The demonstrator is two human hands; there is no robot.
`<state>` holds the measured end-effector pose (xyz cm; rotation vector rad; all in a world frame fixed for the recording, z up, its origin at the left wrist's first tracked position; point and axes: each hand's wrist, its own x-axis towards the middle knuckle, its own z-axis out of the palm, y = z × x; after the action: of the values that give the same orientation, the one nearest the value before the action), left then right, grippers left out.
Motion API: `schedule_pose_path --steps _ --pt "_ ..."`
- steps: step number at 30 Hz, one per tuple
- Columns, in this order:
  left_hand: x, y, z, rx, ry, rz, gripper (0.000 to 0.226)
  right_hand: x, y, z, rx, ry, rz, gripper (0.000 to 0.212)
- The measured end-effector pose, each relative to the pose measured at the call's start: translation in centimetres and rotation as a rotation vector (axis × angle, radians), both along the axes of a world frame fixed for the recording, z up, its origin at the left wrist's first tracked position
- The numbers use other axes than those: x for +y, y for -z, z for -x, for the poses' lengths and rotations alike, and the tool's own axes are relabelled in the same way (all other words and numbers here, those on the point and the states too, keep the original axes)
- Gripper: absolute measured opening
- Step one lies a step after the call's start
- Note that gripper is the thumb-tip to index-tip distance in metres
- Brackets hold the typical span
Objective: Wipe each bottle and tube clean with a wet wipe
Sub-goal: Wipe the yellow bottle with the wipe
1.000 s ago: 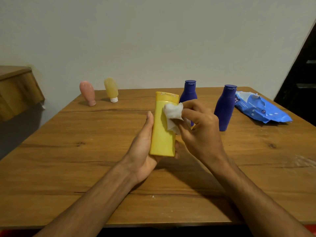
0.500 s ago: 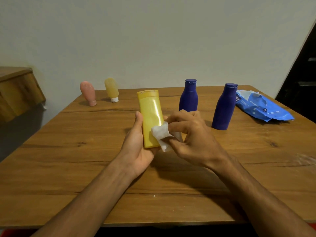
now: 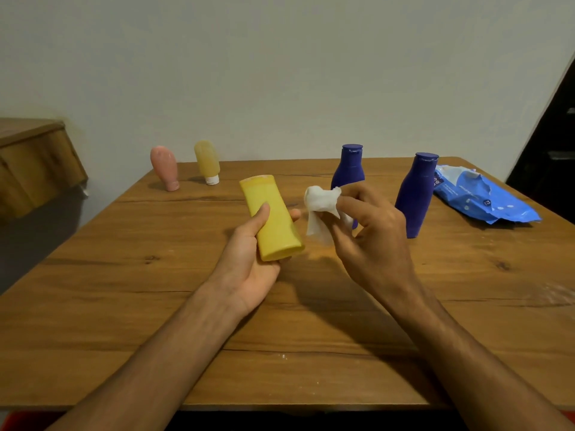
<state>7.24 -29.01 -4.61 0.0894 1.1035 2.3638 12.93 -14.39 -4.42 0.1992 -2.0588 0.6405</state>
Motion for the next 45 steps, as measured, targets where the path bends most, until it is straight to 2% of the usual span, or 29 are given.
schedule_pose_path --steps 6,10,13,17,21,24,27,29,33,36,39,43,45 --pt "0.0 0.0 0.4 -0.013 -0.03 -0.035 0.029 0.0 0.0 0.1 -0.026 -0.022 0.015 0.011" --pt "0.0 0.0 0.4 -0.047 -0.061 -0.028 0.032 -0.1 0.1 0.2 -0.043 -0.085 0.021 0.025" --pt "0.0 0.1 0.5 -0.103 -0.088 -0.024 0.045 -0.4 0.1 0.1 -0.044 -0.133 0.005 0.023" --pt "0.0 0.2 0.5 -0.129 -0.067 -0.064 0.049 -1.0 0.5 -0.2 -0.046 -0.159 -0.08 0.022" --pt "0.1 0.3 0.2 -0.166 -0.022 -0.072 0.067 -1.8 0.9 -0.3 -0.007 -0.166 -0.219 0.017" --pt "0.2 0.3 0.7 -0.147 -0.045 -0.088 0.055 -1.7 0.8 -0.1 0.047 -0.087 -0.16 0.02" --pt "0.1 0.5 0.7 -0.169 0.007 -0.083 0.06 -2.1 0.9 0.0 0.072 -0.114 -0.221 0.016" --pt "0.0 0.6 0.5 -0.171 0.045 -0.07 0.058 -2.1 0.9 0.0 0.048 -0.123 -0.266 0.017" --pt "0.1 0.6 0.8 -0.158 -0.007 -0.075 0.052 -1.5 0.6 0.0 0.006 -0.034 -0.192 0.016" --pt "0.1 0.7 0.7 -0.183 0.033 -0.076 0.057 -2.3 0.8 -0.1 0.032 -0.074 -0.218 0.015" --pt "0.1 0.8 0.4 -0.202 0.078 -0.074 0.05 -2.5 0.9 -0.1 0.006 -0.102 -0.257 0.013" --pt "0.0 0.7 0.9 -0.161 -0.005 -0.052 0.057 -1.3 0.5 -0.1 -0.004 -0.026 -0.154 0.012" --pt "0.0 0.6 1.0 -0.125 -0.067 -0.023 0.049 -0.8 0.3 -0.1 0.01 0.01 -0.093 0.016"
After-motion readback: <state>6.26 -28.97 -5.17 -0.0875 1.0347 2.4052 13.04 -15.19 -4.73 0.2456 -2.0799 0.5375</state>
